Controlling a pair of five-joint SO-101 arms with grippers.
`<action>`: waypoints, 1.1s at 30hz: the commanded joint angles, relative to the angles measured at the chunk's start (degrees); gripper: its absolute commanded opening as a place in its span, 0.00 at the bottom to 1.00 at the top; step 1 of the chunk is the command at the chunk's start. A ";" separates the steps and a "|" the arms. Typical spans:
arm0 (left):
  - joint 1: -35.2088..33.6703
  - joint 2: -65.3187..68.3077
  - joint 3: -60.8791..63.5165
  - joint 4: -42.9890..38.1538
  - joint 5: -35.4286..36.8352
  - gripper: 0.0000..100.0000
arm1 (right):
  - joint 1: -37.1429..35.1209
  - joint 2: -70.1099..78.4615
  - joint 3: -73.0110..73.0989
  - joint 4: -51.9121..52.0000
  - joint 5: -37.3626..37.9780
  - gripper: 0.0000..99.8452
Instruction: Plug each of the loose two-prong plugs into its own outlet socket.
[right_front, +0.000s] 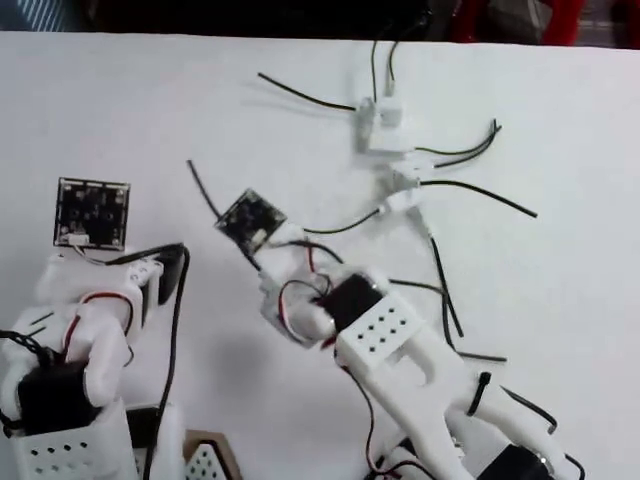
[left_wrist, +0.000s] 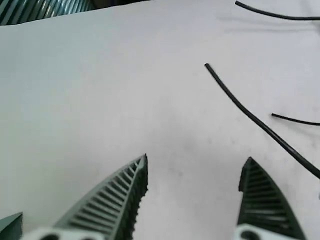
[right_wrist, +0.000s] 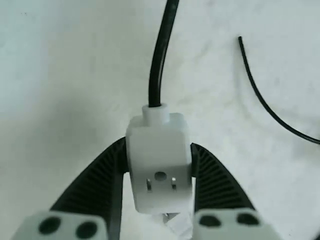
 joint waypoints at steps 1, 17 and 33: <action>0.57 -1.45 -2.73 2.02 -3.25 0.30 | -1.71 -2.51 0.00 0.13 -0.62 0.24; 0.57 -1.45 -2.29 6.59 -6.24 0.30 | 15.69 -11.74 6.15 21.49 -23.47 0.16; 0.75 -1.19 -2.29 6.24 -3.16 0.29 | 21.67 -2.15 4.57 19.82 -33.41 0.16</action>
